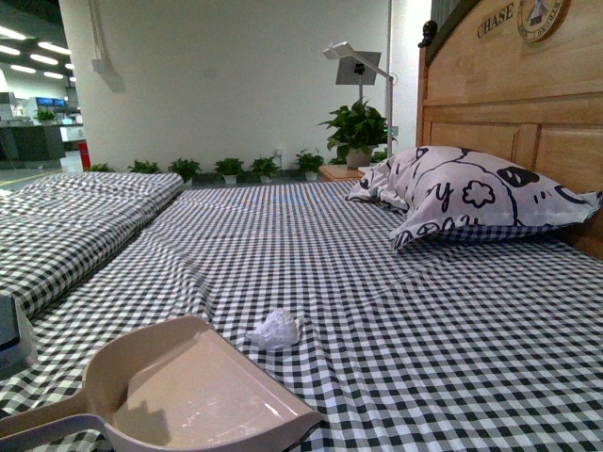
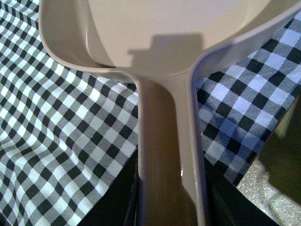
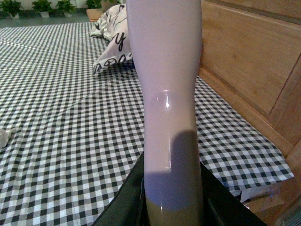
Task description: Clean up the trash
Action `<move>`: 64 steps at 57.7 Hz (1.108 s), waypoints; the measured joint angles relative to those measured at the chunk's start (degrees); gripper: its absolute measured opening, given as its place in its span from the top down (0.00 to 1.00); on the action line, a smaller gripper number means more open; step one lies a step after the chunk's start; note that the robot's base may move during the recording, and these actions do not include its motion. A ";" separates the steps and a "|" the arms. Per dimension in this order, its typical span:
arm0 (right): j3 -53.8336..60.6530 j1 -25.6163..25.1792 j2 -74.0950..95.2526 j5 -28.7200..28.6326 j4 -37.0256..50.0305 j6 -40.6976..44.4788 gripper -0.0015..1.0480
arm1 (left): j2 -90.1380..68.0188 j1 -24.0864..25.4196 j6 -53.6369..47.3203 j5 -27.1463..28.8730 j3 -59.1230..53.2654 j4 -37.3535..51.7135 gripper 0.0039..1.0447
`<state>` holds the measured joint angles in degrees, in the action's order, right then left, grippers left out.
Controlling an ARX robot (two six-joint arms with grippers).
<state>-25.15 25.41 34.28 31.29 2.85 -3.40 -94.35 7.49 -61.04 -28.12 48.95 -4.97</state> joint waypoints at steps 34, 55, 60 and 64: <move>-30.18 -4.59 61.57 -23.08 6.97 2.12 0.81 | -0.11 0.00 -0.15 0.07 0.02 -0.02 0.74; -51.49 -0.33 82.05 -17.44 1.88 7.26 0.81 | -0.11 0.00 -0.20 0.07 0.02 -0.02 0.74; -54.05 1.14 84.70 -17.11 1.42 8.52 0.81 | -0.11 0.00 -0.20 0.07 0.02 -0.02 0.74; -54.80 2.16 86.14 -17.33 0.98 8.85 0.81 | -0.11 0.00 -0.22 0.07 0.02 -0.02 0.74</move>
<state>-79.94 27.57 120.42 13.96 3.84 5.45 -94.45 7.49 -61.25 -28.05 48.97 -4.99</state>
